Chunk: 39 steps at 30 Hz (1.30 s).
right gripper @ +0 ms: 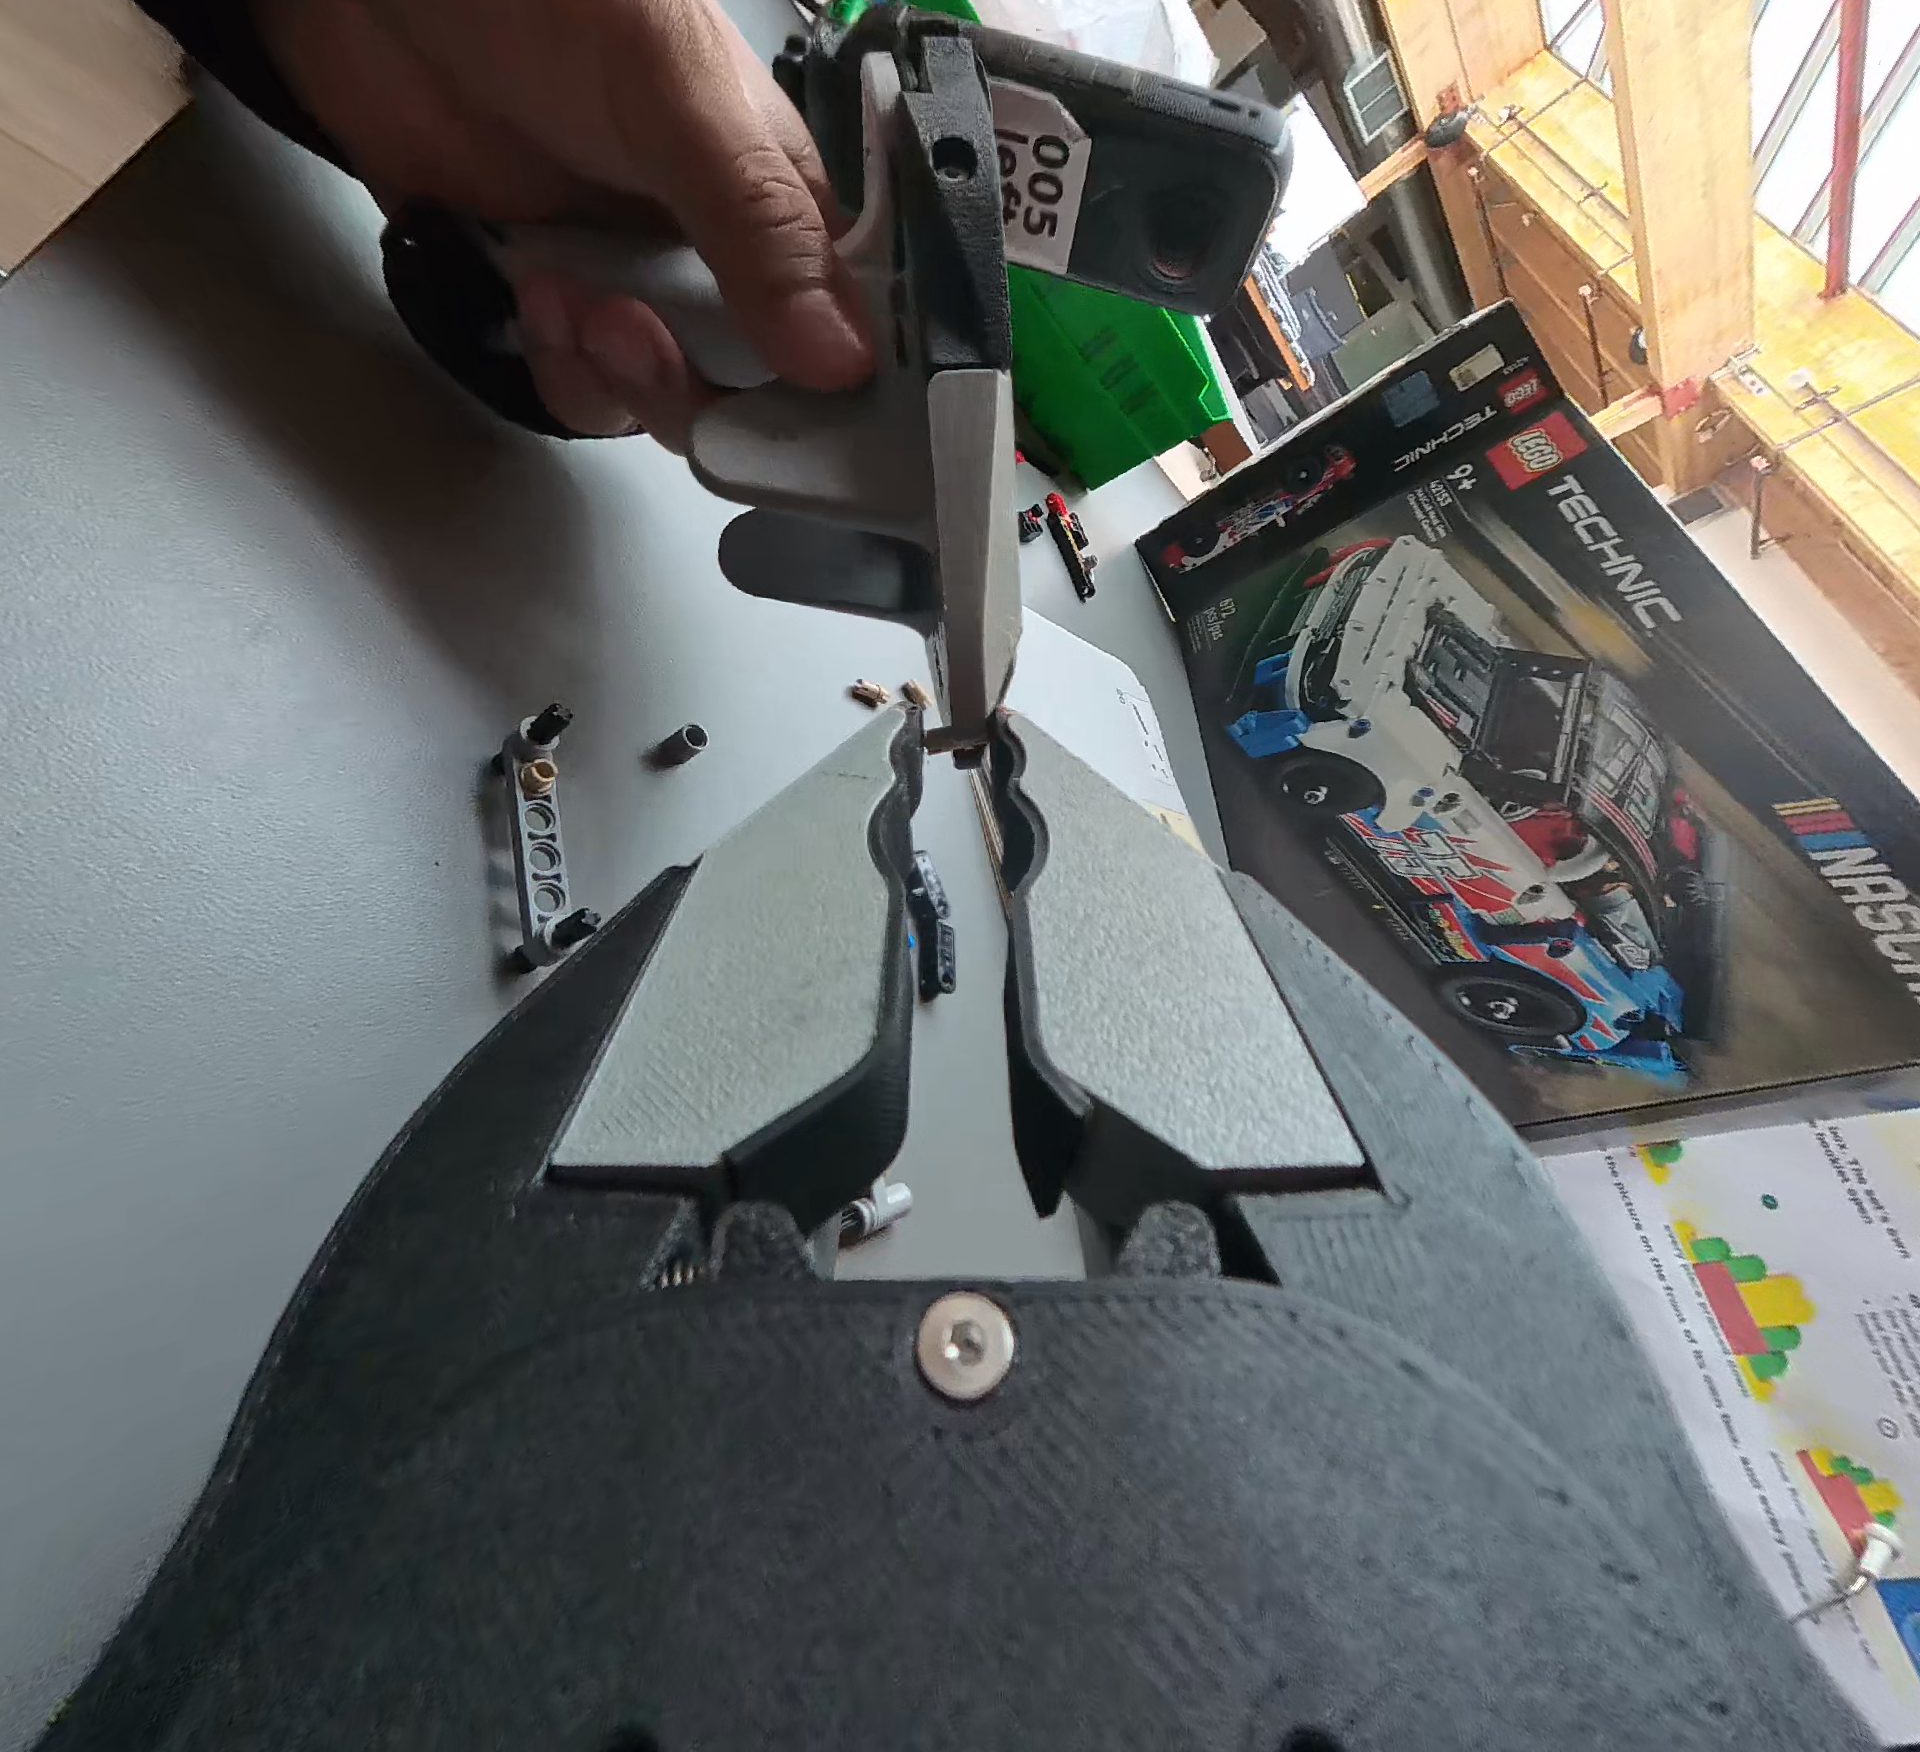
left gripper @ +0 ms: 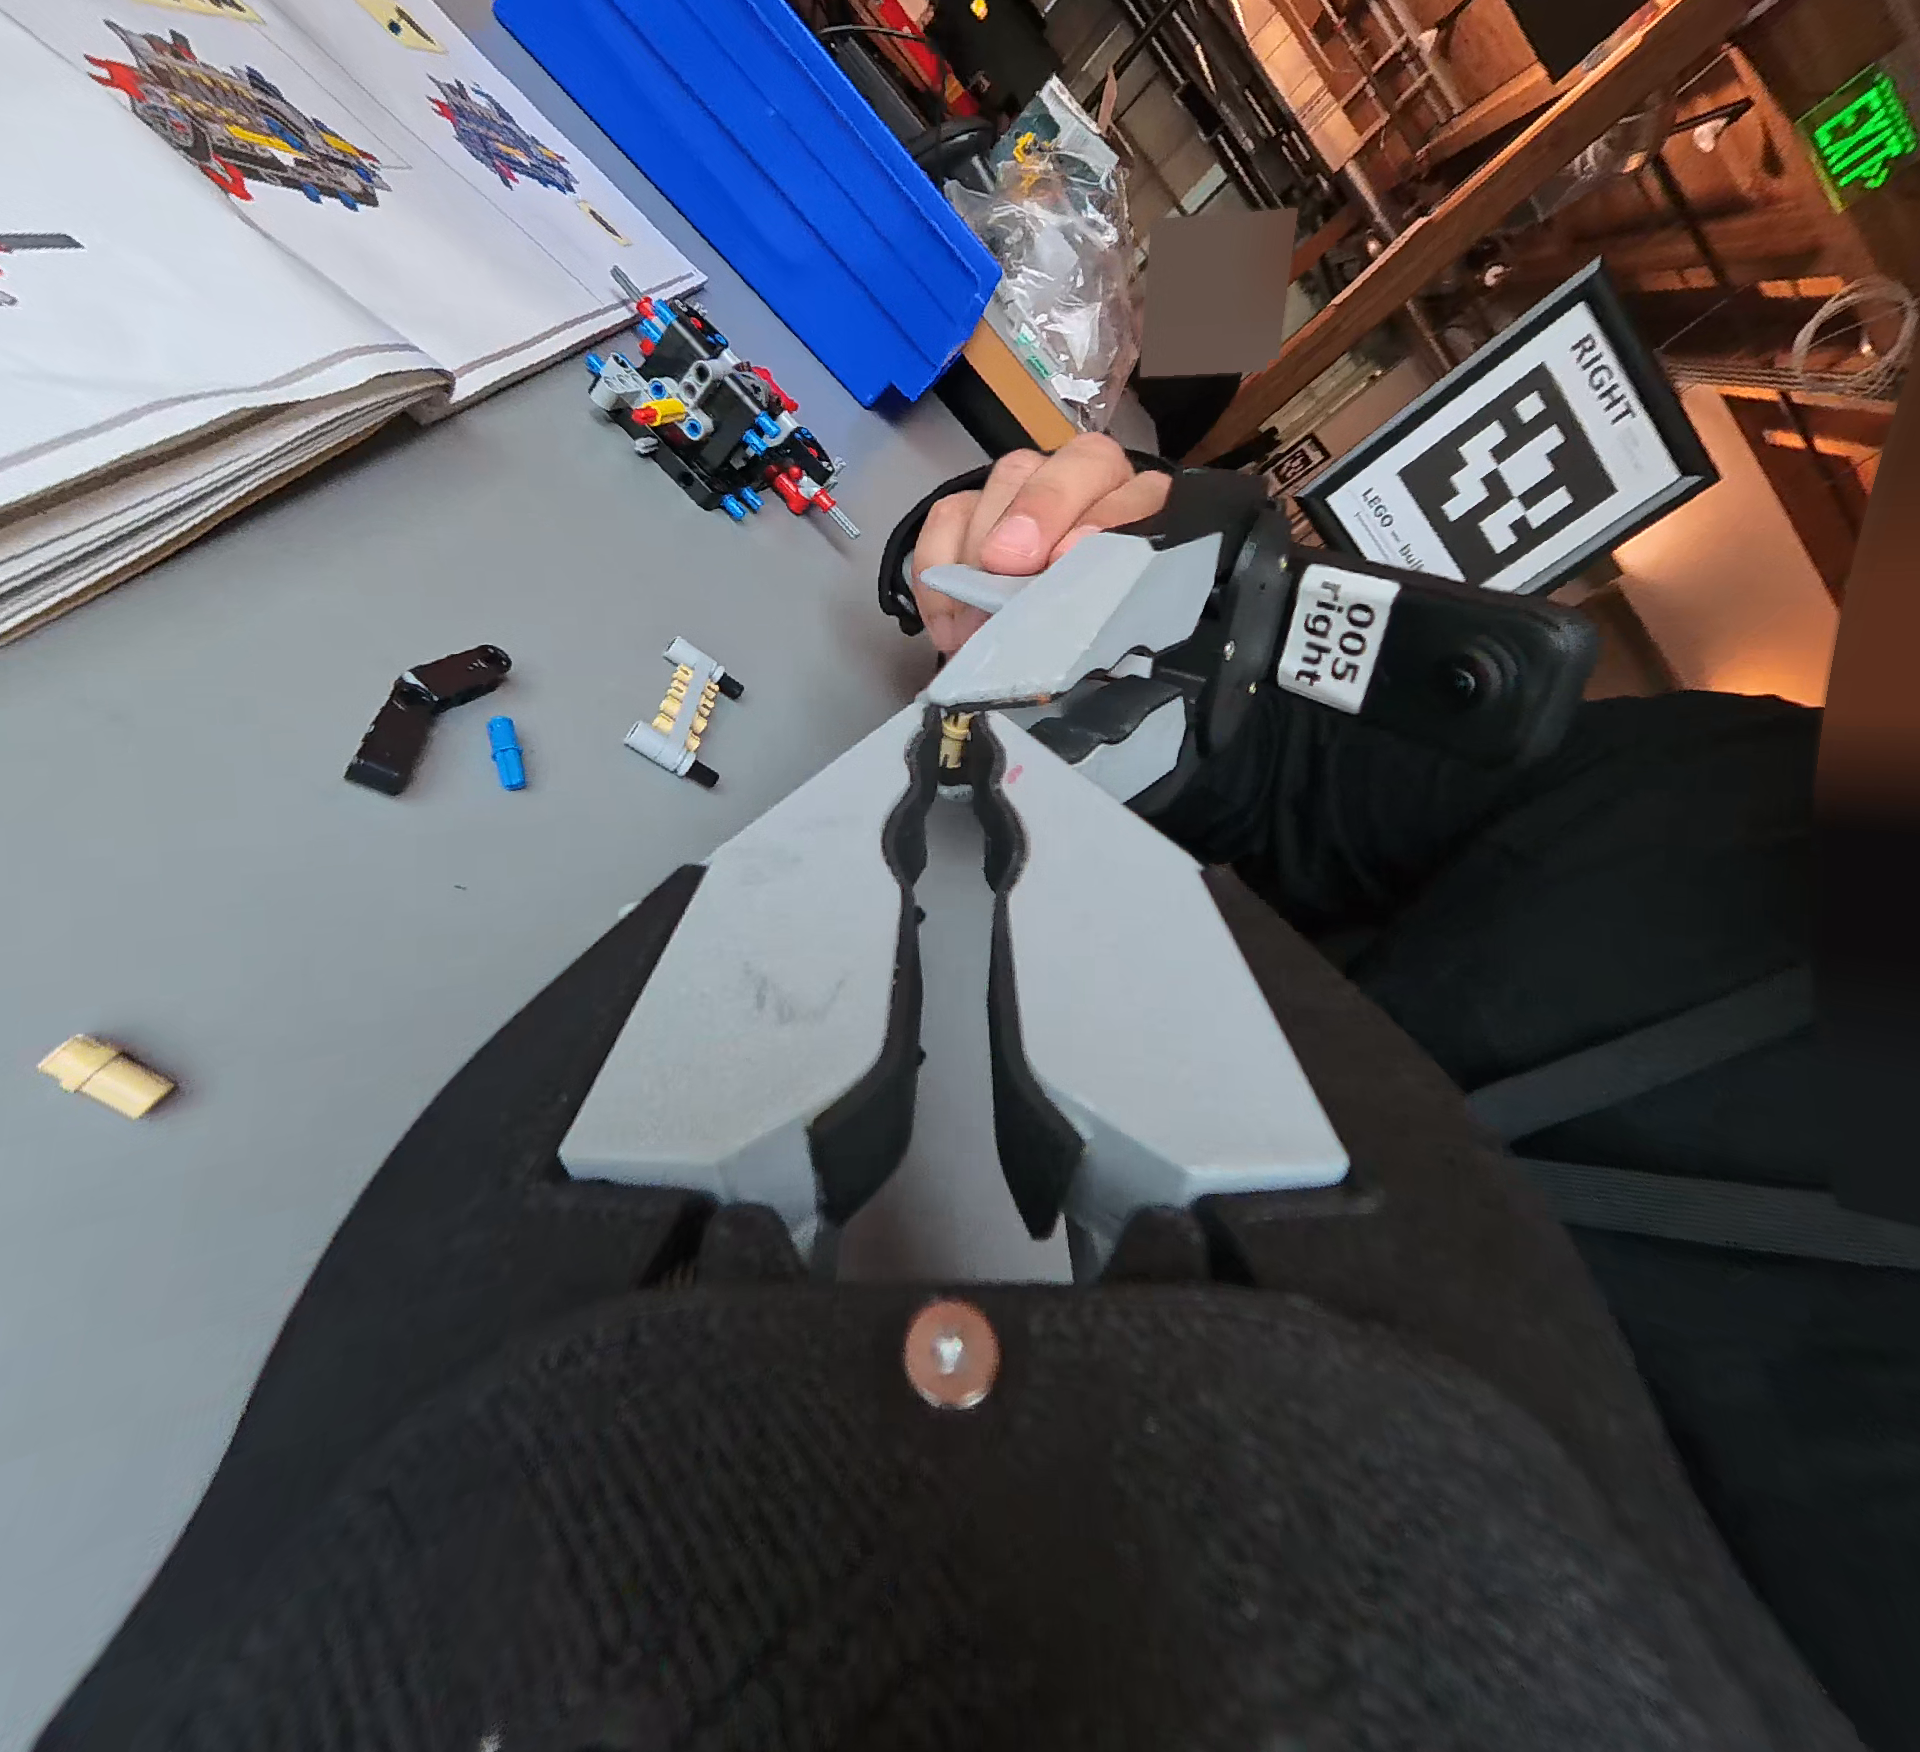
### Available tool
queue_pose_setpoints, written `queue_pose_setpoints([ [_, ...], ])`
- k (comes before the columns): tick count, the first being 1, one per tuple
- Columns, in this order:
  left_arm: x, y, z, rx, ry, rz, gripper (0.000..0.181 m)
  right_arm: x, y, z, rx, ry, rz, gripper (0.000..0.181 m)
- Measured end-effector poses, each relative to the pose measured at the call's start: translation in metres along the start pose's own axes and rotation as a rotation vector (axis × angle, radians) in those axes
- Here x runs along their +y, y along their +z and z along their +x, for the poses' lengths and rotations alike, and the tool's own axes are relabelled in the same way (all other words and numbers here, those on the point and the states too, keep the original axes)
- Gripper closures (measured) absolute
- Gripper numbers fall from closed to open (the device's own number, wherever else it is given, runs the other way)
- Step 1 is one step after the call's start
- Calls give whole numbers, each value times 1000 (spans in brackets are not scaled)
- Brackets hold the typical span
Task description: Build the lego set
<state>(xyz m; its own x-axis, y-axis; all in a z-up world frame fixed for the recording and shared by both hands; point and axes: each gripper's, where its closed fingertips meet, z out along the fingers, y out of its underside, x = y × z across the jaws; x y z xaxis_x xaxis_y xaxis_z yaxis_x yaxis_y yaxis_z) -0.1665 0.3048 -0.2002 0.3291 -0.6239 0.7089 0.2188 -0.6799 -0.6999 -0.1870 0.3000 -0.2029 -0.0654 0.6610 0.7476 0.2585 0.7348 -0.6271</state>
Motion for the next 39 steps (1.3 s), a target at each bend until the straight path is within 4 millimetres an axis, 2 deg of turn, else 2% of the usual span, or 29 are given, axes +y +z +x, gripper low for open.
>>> queue_pose_setpoints([
  [1,0,0,0,7,-18,0,178,0,0,0,2,-6,-3,172],
  [17,0,1,3,48,-59,-1,175,-1,-1,6,29,34,9,172],
  [22,1,0,3,19,2,-16,179,-3,-2,2,-3,54,24,167],
  [25,2,-3,1,-22,80,-46,179,-1,-6,4,-47,165,56,165],
  [28,6,-4,-2,-77,235,-86,179,1,-13,13,-142,439,131,161],
  [31,10,0,5,-63,341,-87,179,-4,-17,4,-348,677,211,175],
  [32,11,0,7,-64,376,-86,179,-5,-18,1,-395,731,216,174],
  [35,15,0,6,-90,480,-119,179,-12,-23,-3,-457,763,257,169],
  [39,12,-4,1,-194,659,-105,179,-10,-18,-12,-475,745,198,170],
])
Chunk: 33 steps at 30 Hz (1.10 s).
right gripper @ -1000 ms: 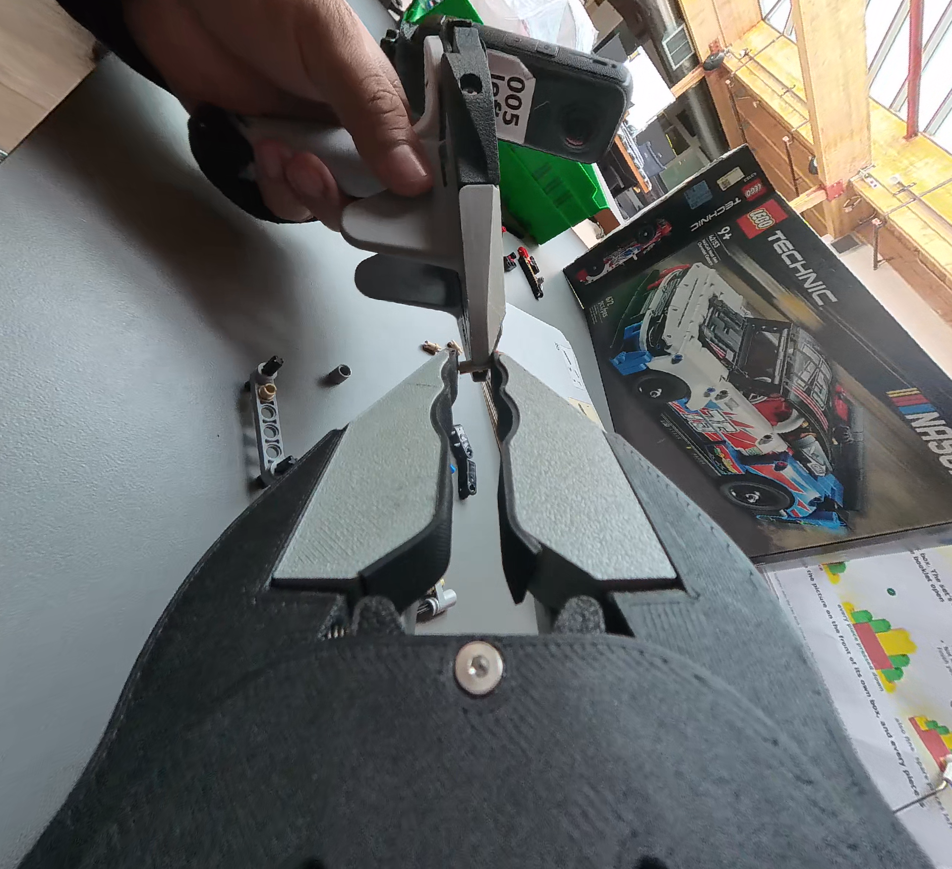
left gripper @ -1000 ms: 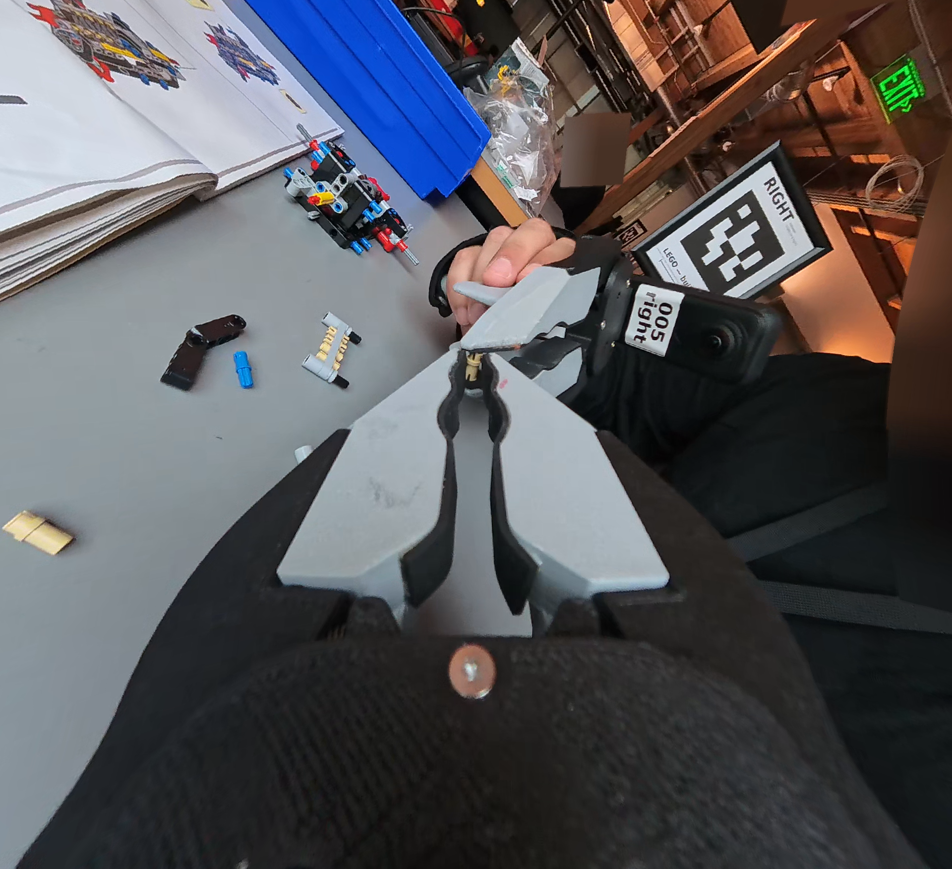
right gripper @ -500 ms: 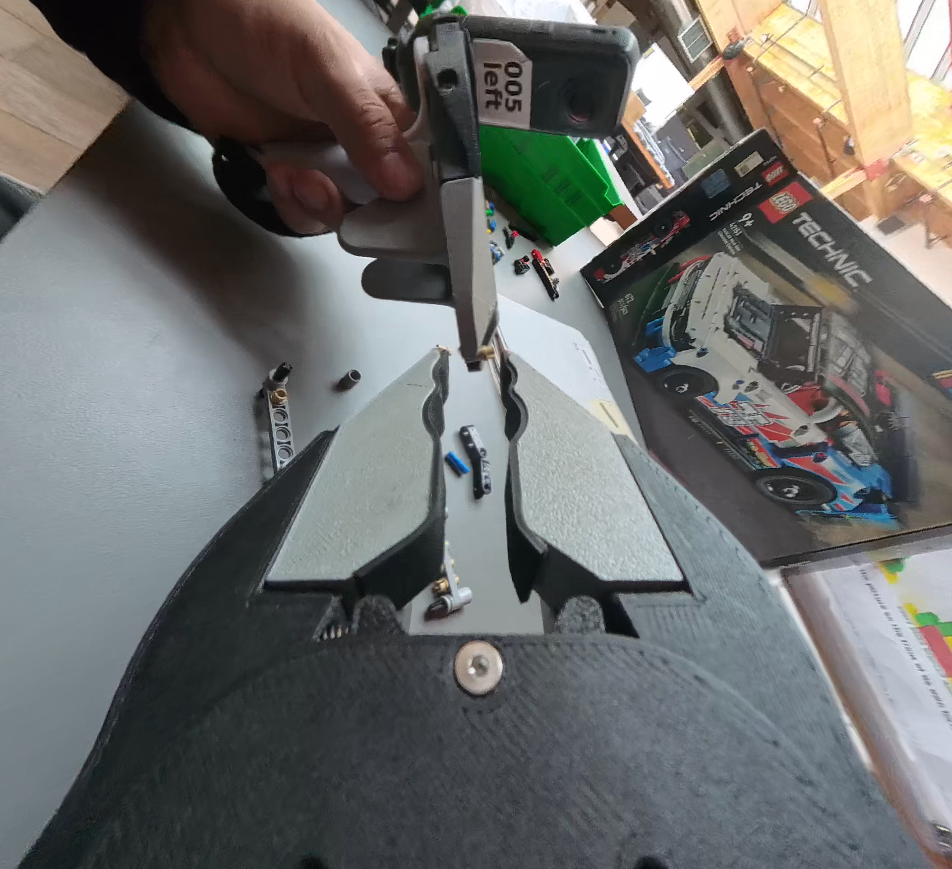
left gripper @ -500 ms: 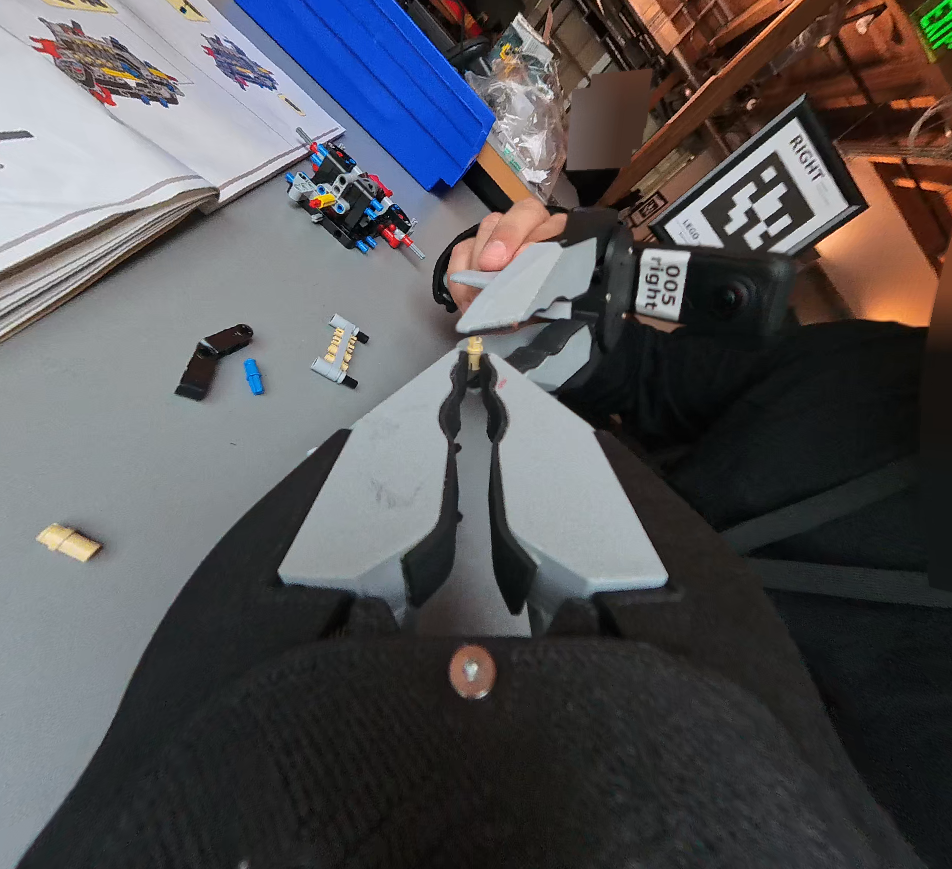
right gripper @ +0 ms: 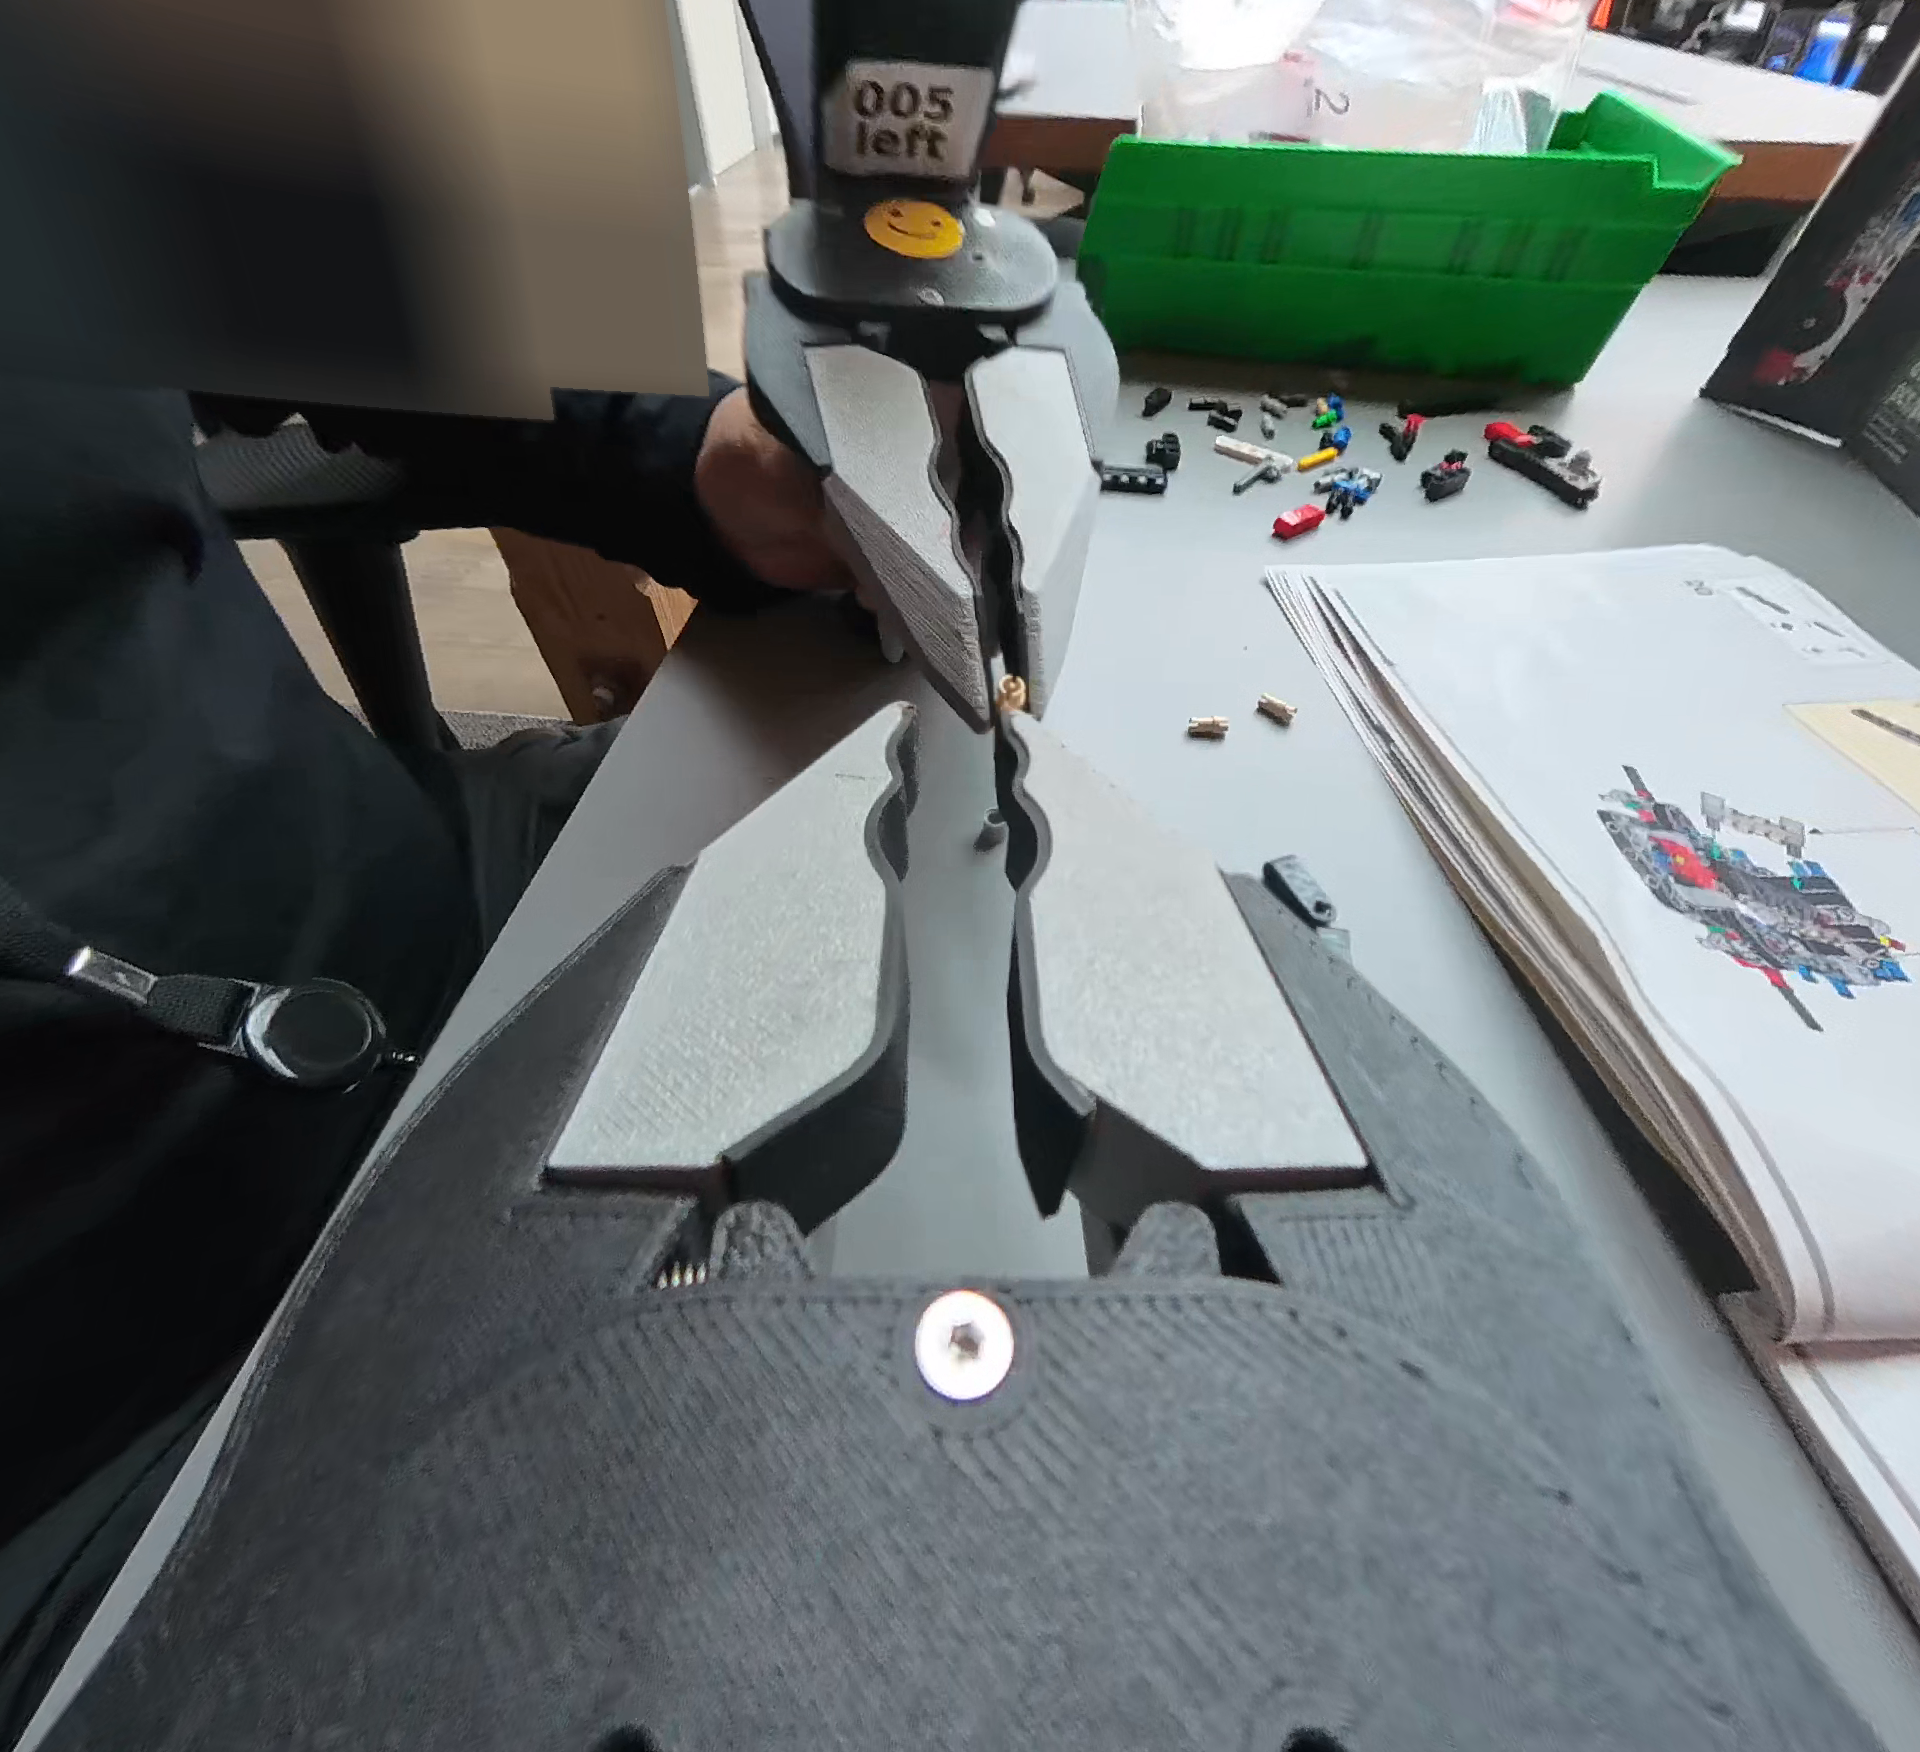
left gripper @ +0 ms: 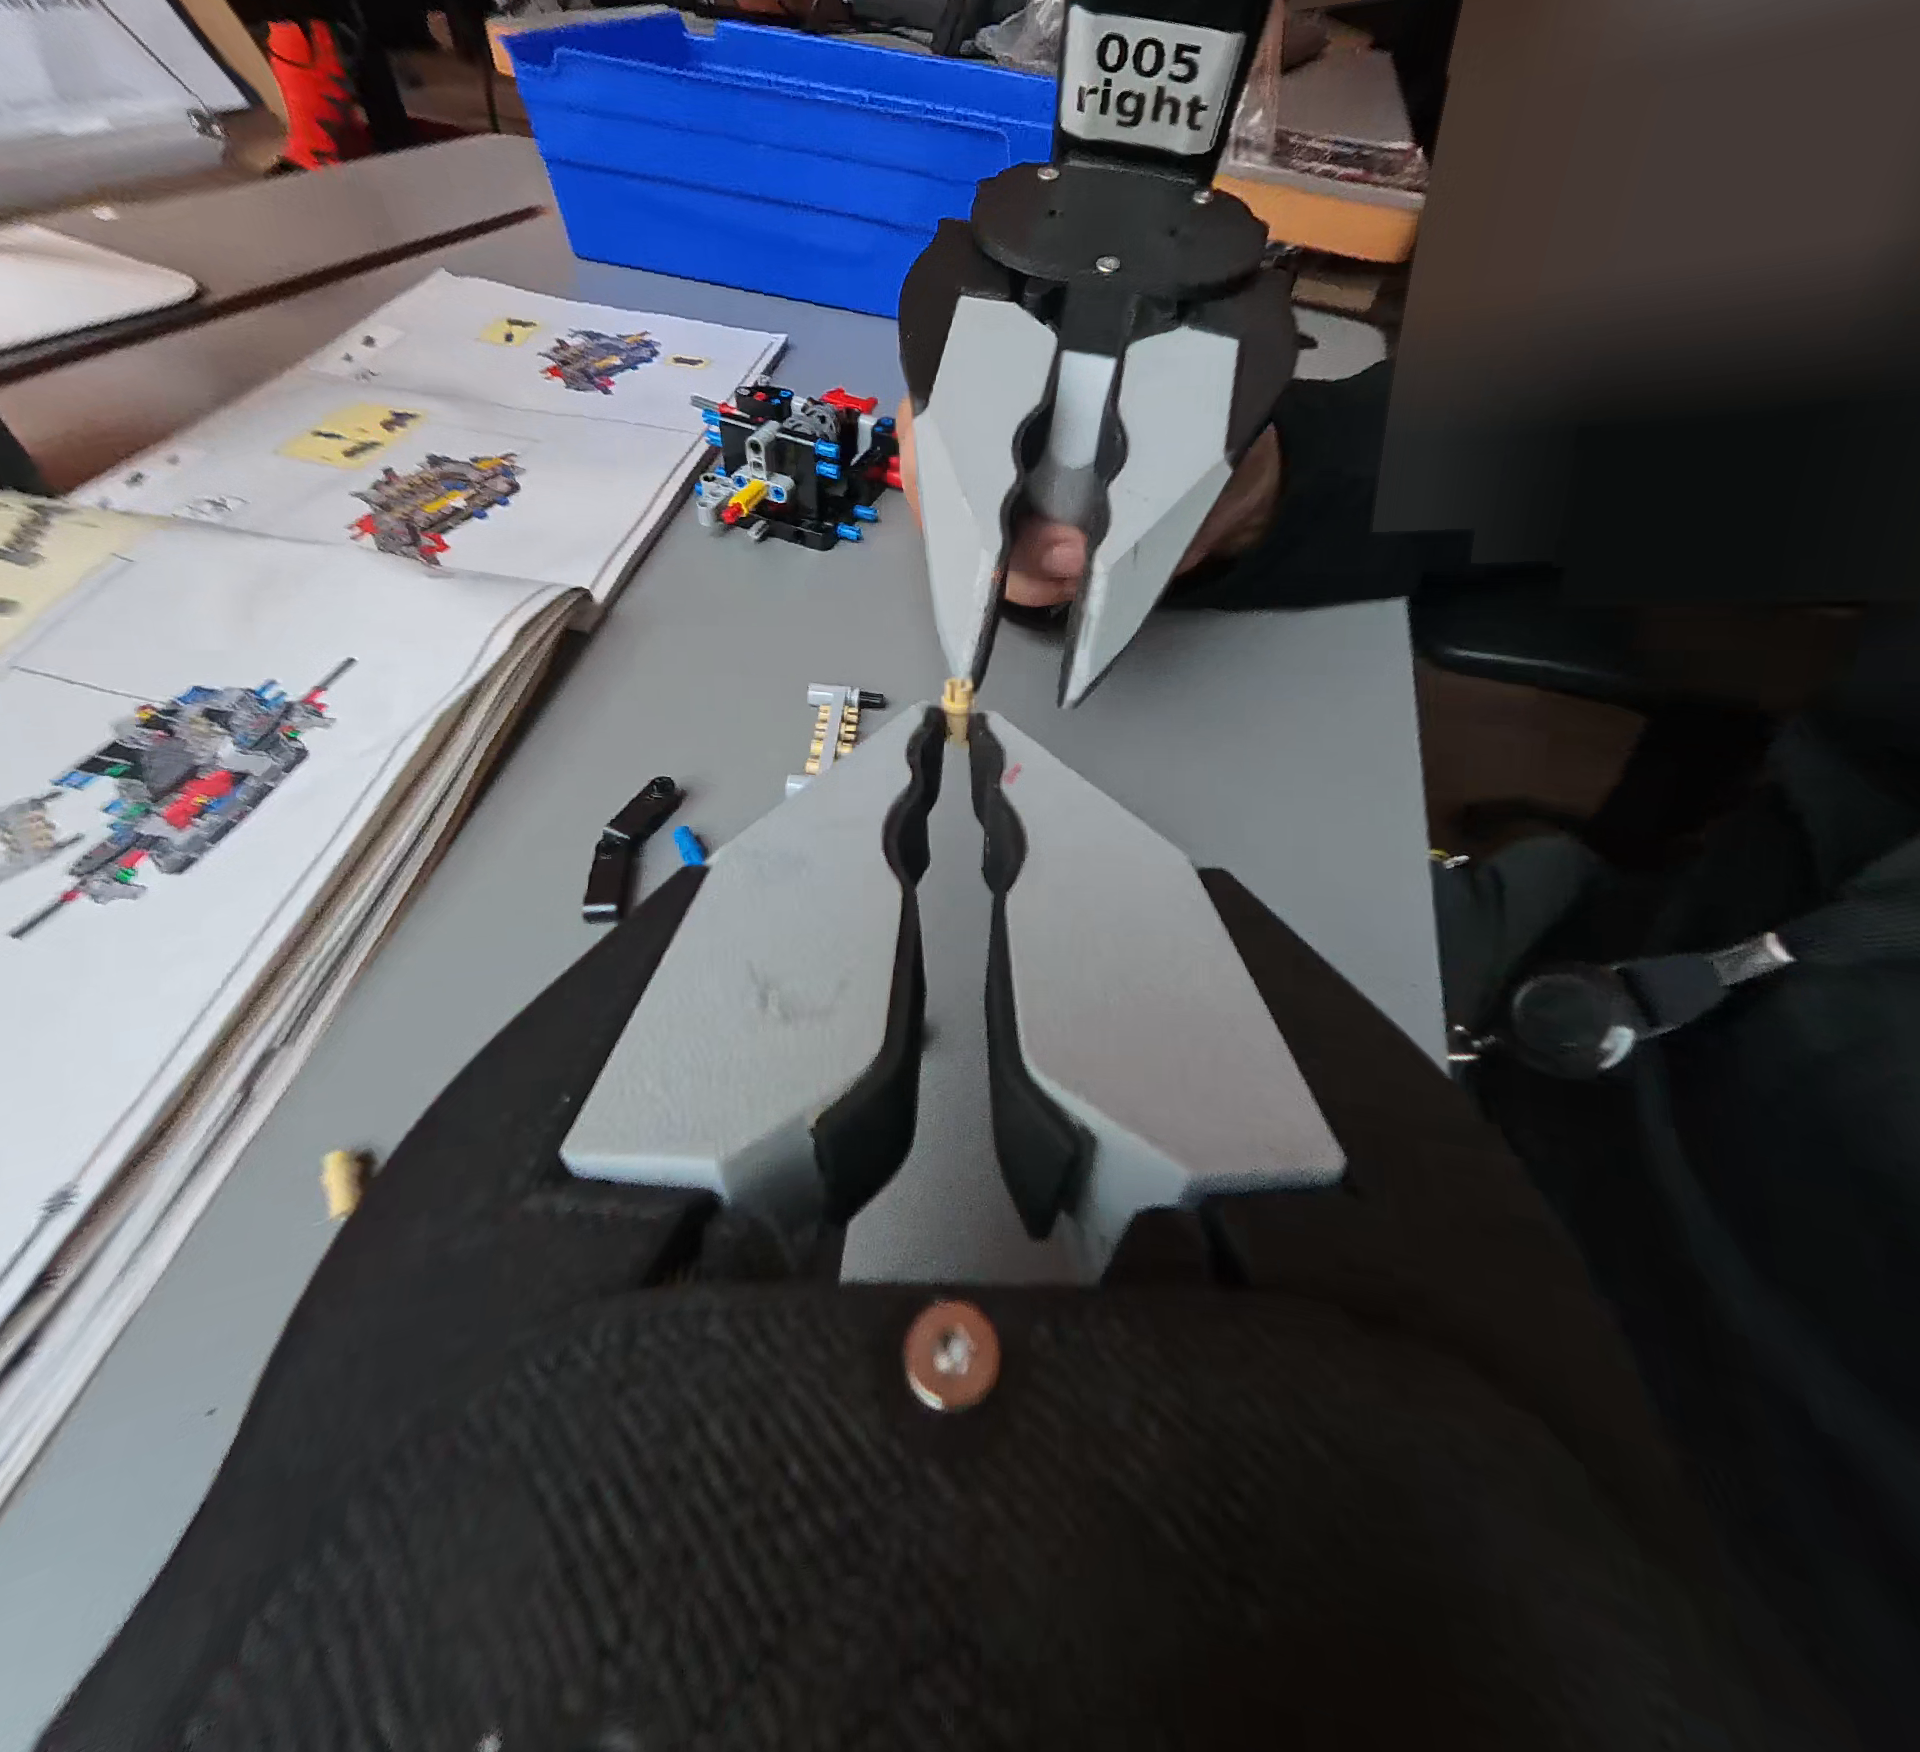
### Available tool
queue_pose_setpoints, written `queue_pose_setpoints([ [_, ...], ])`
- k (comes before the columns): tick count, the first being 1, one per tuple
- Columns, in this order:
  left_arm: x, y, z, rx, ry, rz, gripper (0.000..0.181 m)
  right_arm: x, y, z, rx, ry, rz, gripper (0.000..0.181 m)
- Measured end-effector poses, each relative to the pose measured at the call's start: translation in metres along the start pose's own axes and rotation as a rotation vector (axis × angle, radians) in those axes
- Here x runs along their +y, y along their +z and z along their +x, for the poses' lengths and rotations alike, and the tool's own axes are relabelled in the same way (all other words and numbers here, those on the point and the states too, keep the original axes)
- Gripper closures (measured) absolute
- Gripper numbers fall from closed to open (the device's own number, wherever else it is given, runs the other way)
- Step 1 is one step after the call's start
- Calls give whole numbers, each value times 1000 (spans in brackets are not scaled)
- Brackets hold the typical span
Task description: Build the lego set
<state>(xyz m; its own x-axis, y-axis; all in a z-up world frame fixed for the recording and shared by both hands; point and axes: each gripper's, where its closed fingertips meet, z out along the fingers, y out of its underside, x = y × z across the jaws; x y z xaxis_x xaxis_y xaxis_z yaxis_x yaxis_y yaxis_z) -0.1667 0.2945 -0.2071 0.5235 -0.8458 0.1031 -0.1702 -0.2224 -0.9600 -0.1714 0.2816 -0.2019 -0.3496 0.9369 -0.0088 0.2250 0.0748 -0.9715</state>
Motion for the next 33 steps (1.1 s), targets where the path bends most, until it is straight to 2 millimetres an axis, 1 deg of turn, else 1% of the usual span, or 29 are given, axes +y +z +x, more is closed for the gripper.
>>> queue_pose_setpoints([
  [2,2,1,0,-45,68,-15,179,4,3,1,27,-4,-30,174],
  [4,1,1,-1,-74,108,-12,179,3,3,4,59,-35,-25,179],
  [8,4,2,-2,-81,97,-31,179,5,2,9,108,-63,-48,176],
  [13,11,8,-2,-126,150,-88,179,9,3,12,173,-147,-98,180],
  [18,13,9,-4,-124,128,-98,179,11,3,15,204,-192,-125,181],
  [24,10,8,-3,-97,103,-77,179,7,1,13,159,-132,-81,181],
  [27,10,8,-4,-106,106,-76,175,3,-1,12,151,-137,-61,181],
  [33,12,10,-1,-97,124,-91,178,6,0,10,137,-150,-70,180],
])
